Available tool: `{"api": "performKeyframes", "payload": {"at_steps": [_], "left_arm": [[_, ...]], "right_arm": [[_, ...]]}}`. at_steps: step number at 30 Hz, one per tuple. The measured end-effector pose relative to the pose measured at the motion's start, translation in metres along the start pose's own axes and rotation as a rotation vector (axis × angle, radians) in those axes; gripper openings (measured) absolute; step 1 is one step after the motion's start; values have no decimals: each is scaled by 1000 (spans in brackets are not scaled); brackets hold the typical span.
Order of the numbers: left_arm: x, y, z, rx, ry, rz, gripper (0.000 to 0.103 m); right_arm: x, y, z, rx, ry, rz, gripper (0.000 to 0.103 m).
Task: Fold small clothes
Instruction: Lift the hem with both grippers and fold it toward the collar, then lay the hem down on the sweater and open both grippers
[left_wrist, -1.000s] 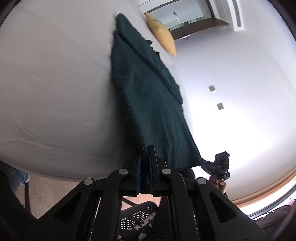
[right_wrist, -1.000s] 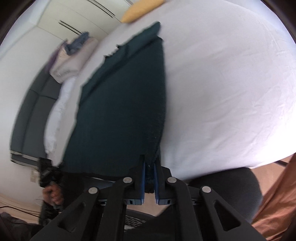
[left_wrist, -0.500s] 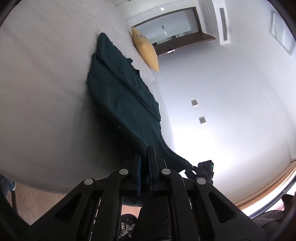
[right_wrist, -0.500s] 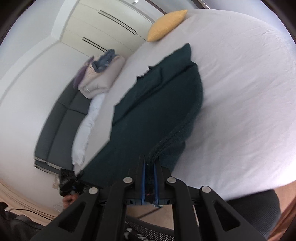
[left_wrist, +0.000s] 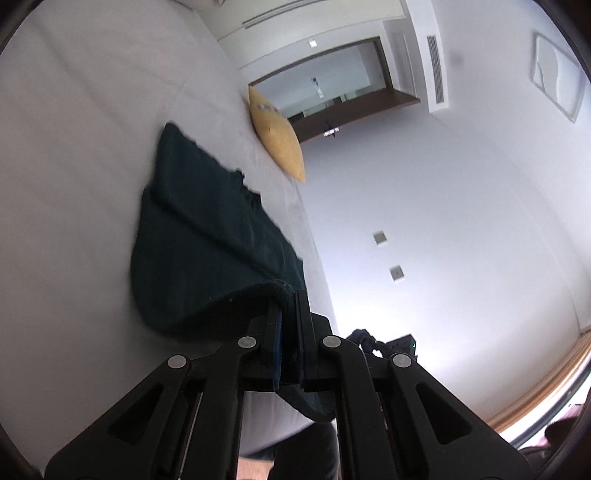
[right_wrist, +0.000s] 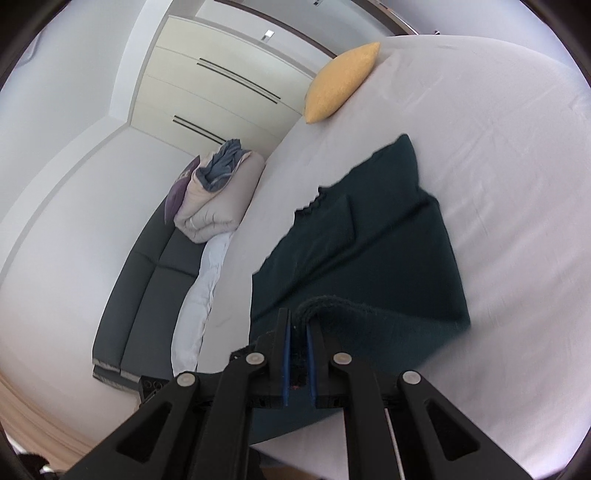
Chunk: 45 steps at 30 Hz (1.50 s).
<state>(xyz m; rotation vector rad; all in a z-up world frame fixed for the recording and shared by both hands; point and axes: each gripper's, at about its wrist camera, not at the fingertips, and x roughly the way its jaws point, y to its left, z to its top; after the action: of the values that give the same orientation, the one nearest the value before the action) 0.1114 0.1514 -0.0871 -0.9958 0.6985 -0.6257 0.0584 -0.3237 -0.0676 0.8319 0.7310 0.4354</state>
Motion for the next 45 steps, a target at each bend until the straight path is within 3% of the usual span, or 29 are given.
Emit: {"api": "performKeyframes", "payload": {"at_steps": [13, 17, 23, 25, 28, 29, 30, 32, 35, 37, 42, 45], "left_arm": [[98, 17, 133, 0, -42, 85, 5], [129, 35, 176, -26, -47, 117, 5], [180, 71, 215, -40, -58, 201, 5], [197, 89, 221, -62, -34, 272, 5], [212, 123, 228, -168, 33, 312, 16], [207, 127, 230, -176, 11, 314, 38], [204, 128, 234, -176, -11, 305, 70], [190, 128, 240, -183, -78, 290, 85], [176, 120, 244, -189, -79, 262, 85], [168, 105, 235, -126, -52, 273, 85], [156, 74, 185, -16, -40, 314, 85], [152, 67, 147, 49, 22, 383, 83]], "right_arm": [[79, -25, 111, 85, -82, -62, 9], [108, -36, 140, 101, -91, -94, 9], [153, -63, 178, 160, -110, -146, 9], [170, -79, 187, 179, -109, -209, 14], [181, -96, 189, 190, -108, -274, 40], [179, -97, 187, 186, -124, -273, 47], [174, -98, 185, 180, -150, -251, 52], [167, -100, 182, 176, -179, -258, 65], [155, -101, 179, 175, -202, -286, 66], [146, -89, 174, 139, -213, -288, 66], [142, -47, 144, -68, -133, -376, 66], [144, -36, 120, -159, -74, -452, 66]]}}
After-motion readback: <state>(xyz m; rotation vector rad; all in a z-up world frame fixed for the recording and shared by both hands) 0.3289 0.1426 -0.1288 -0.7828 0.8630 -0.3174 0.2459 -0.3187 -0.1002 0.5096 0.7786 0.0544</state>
